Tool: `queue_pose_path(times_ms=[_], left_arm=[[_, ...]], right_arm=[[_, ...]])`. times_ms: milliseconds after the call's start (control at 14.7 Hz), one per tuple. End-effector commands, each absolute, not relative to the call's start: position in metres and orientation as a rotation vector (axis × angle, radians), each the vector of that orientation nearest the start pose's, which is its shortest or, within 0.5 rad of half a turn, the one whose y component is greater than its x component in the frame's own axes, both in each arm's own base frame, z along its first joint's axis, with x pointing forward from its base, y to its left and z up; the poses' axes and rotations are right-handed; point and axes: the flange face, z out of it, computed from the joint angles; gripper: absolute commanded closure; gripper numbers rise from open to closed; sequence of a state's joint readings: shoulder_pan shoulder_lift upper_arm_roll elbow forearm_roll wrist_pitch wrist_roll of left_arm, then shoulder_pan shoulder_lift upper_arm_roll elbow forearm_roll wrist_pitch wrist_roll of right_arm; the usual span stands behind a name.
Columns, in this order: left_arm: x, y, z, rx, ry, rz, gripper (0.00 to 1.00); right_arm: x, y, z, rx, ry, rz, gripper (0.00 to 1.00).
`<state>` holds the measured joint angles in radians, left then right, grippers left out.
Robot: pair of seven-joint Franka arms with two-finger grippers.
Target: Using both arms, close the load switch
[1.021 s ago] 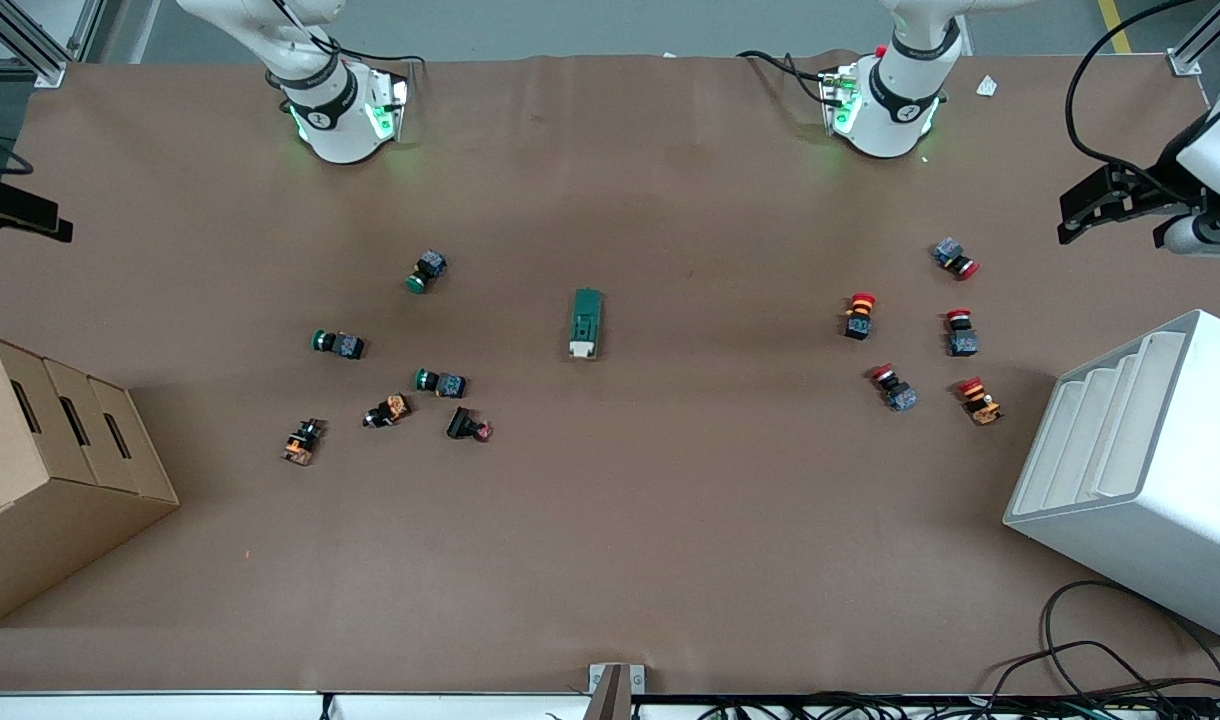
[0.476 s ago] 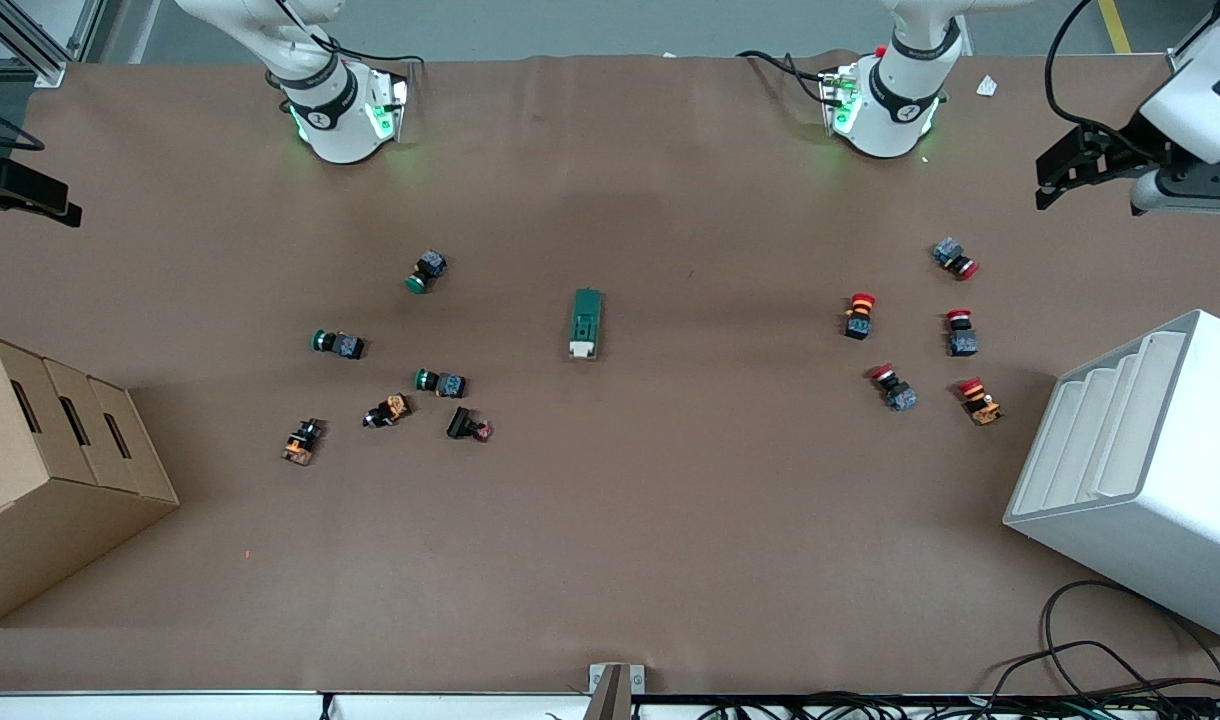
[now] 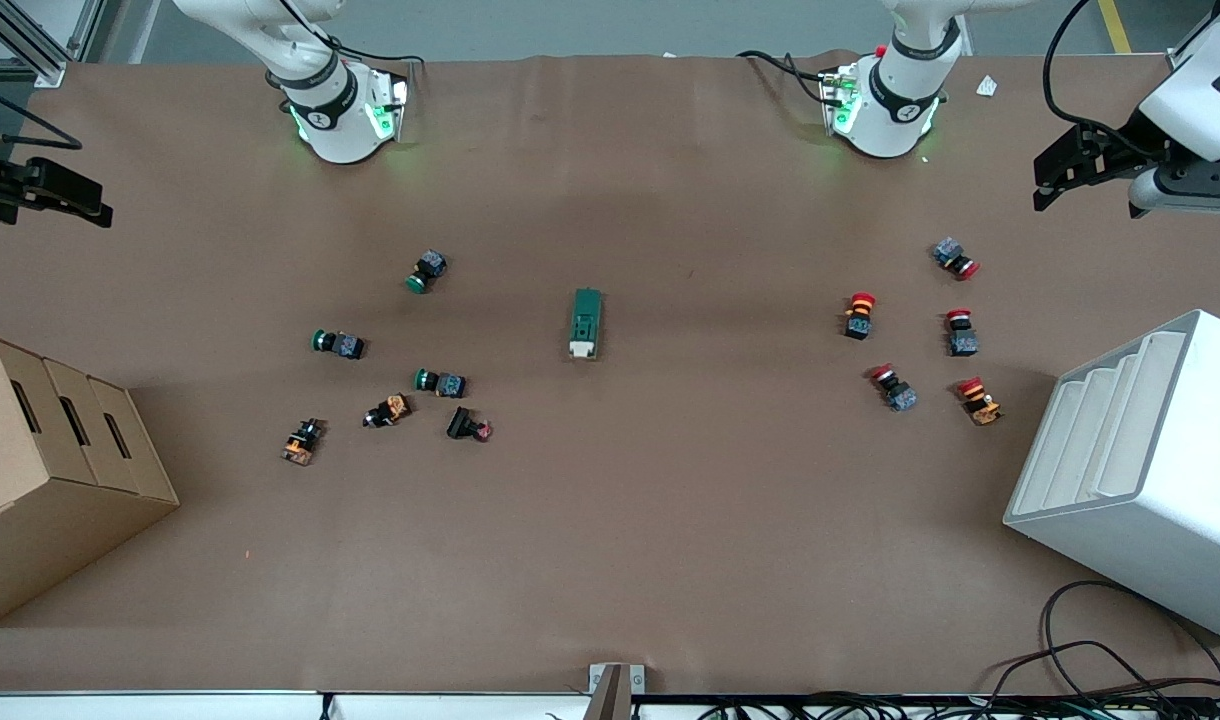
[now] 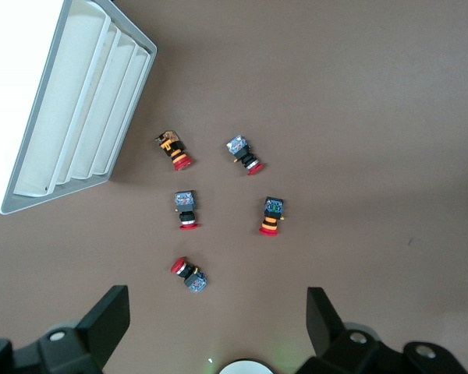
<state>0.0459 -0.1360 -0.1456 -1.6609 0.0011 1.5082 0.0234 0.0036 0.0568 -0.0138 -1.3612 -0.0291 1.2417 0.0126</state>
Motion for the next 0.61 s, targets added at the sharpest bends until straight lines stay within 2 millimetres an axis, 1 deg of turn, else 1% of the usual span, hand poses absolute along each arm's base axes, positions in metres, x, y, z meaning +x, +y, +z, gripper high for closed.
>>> queue_pose_path(times_ms=[0,68,204,340,545], left_arm=[[0.508,-0.055,0.652,-3.133,0.214,0.040,0.00],[0.508,-0.055,0.653,-3.133,0.207,0.036,0.00],[0.509,-0.053,0.661,-3.133,0.205,0.011,0.00],[0.506,-0.052,0.661,-3.132,0.207,0.047,0.00],[0.505,-0.049,0.663,-3.130,0.197,0.042,0.00]], right_arm=[[0.516,-0.012,0.663,-3.146,0.086,0.218,0.00],[0.511,-0.015,0.664,-3.135,0.092,0.186,0.00],[0.510,-0.017,0.663,-3.126,0.101,0.178,0.00],[0.510,-0.017,0.664,-3.112,0.102,0.177,0.00],[0.504,-0.020,0.662,-3.109,0.106,0.191,0.00]])
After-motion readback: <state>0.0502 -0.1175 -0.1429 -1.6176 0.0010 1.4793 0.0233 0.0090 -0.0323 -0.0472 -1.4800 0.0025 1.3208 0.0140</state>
